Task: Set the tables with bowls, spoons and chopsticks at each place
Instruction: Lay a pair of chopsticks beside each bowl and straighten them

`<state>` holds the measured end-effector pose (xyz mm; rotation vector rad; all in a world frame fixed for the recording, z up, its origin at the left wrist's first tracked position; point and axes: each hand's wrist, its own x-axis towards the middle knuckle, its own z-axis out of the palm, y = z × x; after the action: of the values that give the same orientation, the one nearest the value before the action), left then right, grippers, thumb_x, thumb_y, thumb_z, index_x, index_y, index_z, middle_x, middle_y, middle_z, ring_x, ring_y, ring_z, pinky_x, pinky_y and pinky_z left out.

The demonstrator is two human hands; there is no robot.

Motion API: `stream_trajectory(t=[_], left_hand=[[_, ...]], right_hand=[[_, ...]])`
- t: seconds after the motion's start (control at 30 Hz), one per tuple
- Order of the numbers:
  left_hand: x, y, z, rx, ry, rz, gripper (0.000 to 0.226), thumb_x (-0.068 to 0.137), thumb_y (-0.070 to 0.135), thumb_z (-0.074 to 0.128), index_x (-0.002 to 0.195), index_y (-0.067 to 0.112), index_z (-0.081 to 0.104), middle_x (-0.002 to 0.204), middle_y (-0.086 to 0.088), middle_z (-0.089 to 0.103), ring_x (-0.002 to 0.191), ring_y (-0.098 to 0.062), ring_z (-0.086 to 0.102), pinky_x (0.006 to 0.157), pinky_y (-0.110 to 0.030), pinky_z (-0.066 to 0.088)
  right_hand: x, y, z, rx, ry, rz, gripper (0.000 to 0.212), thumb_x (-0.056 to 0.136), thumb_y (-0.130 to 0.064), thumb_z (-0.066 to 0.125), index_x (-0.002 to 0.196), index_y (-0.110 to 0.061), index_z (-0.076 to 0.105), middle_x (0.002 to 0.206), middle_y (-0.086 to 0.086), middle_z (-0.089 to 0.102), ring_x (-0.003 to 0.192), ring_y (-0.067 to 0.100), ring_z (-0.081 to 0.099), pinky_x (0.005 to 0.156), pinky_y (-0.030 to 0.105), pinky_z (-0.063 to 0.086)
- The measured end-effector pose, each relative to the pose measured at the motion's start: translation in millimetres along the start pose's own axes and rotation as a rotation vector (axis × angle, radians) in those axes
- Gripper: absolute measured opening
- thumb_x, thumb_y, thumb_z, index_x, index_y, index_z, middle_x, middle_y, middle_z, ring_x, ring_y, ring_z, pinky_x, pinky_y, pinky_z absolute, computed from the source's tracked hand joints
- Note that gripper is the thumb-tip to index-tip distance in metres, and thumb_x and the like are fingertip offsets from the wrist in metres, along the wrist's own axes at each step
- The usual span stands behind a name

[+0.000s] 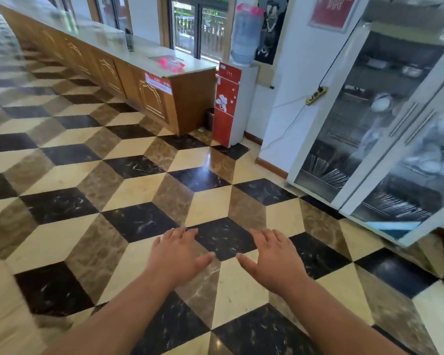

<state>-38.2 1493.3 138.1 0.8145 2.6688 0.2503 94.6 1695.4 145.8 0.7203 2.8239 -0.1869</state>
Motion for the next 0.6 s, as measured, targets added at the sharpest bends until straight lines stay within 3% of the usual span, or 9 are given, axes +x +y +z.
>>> stream_trajectory(t=[0.33,0.47,0.6], left_hand=[[160,-64,-101,0.029,0.121,-0.102,0.098,0.087,0.093,0.032,0.163,0.031,0.034,0.172,0.003,0.035,0.158,-0.025,0.032,0.130,-0.052,0.026],[226,-125,-120,-0.002,0.128,-0.274,0.093,0.087,0.091,0.036,0.163,0.036,0.033,0.172,0.003,0.033,0.158,-0.026,0.032,0.127,-0.052,0.027],[279,-190,-138,-0.059,0.113,-0.495,0.093,0.087,0.089,0.041,0.163,0.037,0.030,0.173,0.003,0.032,0.159,-0.026,0.031,0.128,-0.054,0.031]], right_hand=[[208,-67,-81,0.027,0.111,-0.163,0.084,0.098,-0.081,0.026,0.165,-0.031,0.024,0.174,0.002,0.030,0.162,0.031,0.024,0.130,0.052,0.023],[316,-119,-87,0.021,0.091,-0.322,0.084,0.098,-0.082,0.024,0.166,-0.032,0.021,0.175,0.001,0.027,0.163,0.031,0.023,0.131,0.052,0.023],[429,-188,-85,0.003,0.053,-0.515,0.089,0.094,-0.085,0.017,0.162,-0.029,0.030,0.169,0.003,0.040,0.158,0.032,0.035,0.127,0.055,0.034]])
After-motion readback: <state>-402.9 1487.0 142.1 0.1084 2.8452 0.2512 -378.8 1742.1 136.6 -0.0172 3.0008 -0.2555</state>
